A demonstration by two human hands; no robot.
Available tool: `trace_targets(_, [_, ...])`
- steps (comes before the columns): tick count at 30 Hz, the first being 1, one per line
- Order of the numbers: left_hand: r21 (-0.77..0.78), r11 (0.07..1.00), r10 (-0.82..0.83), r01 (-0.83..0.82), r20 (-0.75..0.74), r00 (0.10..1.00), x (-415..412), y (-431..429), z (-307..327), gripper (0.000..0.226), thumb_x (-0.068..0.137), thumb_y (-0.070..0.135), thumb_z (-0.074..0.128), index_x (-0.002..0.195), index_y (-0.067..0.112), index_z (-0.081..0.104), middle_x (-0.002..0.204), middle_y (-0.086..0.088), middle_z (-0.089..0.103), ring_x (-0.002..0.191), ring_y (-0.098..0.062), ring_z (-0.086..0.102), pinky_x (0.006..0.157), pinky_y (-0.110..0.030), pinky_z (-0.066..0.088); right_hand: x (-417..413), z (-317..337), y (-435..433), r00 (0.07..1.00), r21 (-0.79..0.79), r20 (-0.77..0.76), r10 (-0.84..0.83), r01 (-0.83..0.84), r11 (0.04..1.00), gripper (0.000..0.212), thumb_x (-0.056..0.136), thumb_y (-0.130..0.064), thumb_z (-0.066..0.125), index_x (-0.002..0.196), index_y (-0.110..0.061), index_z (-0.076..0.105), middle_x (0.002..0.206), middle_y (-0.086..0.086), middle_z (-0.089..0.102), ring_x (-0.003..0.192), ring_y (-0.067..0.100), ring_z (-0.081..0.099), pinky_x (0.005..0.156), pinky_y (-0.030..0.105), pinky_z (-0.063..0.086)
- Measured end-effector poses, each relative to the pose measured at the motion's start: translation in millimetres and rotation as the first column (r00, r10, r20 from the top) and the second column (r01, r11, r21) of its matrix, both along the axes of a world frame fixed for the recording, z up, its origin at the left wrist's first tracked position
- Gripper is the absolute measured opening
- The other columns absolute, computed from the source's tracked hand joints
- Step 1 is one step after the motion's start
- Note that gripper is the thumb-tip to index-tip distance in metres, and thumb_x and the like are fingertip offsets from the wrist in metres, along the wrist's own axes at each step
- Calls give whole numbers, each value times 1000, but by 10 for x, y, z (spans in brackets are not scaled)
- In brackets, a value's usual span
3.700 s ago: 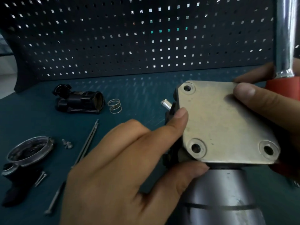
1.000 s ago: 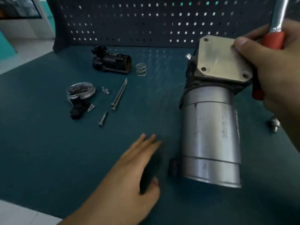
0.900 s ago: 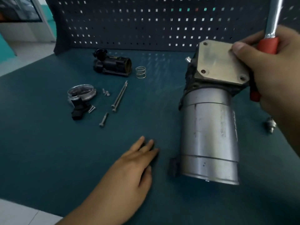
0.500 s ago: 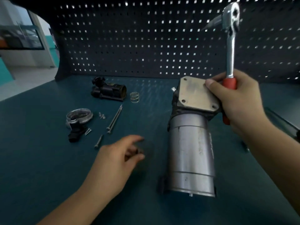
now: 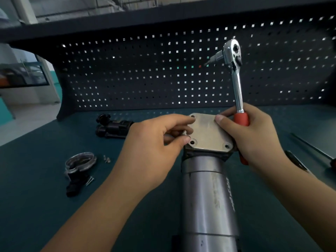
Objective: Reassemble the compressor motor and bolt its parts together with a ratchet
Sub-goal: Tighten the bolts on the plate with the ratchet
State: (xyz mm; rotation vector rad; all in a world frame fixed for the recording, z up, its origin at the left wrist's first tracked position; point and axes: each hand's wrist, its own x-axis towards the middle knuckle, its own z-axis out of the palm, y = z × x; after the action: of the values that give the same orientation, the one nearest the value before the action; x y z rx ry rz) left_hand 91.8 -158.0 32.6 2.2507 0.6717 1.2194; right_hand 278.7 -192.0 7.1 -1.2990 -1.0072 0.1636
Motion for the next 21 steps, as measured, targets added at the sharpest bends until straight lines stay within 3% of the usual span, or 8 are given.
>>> trace_targets(5, [56, 998, -2, 4, -33, 999, 55, 17, -24, 40, 79, 2, 71, 92, 39, 64, 91, 28, 66, 87, 13, 62, 78, -2, 45, 1, -2, 5, 1000, -16, -3, -2, 2, 1000, 16, 79, -22, 75, 73, -16, 62, 50, -7, 50, 42, 4, 42, 37, 15, 39])
trace_targets(13, [256, 966, 51, -40, -36, 998, 78, 37, -49, 16, 71, 4, 78, 83, 15, 76, 88, 16, 68, 84, 3, 64, 77, -8, 49, -6, 11, -1, 1000, -29, -6, 11, -11, 1000, 15, 80, -23, 74, 75, -16, 62, 49, -7, 48, 43, 5, 41, 38, 18, 39])
trace_targets(21, [346, 937, 62, -44, -41, 997, 82, 50, -108, 13, 73, 16, 75, 86, 18, 77, 85, 15, 67, 81, 2, 61, 77, -7, 46, -2, 8, -5, 1000, -12, 3, 12, -12, 1000, 14, 80, -22, 74, 76, -14, 63, 54, -3, 51, 44, 5, 42, 38, 16, 39])
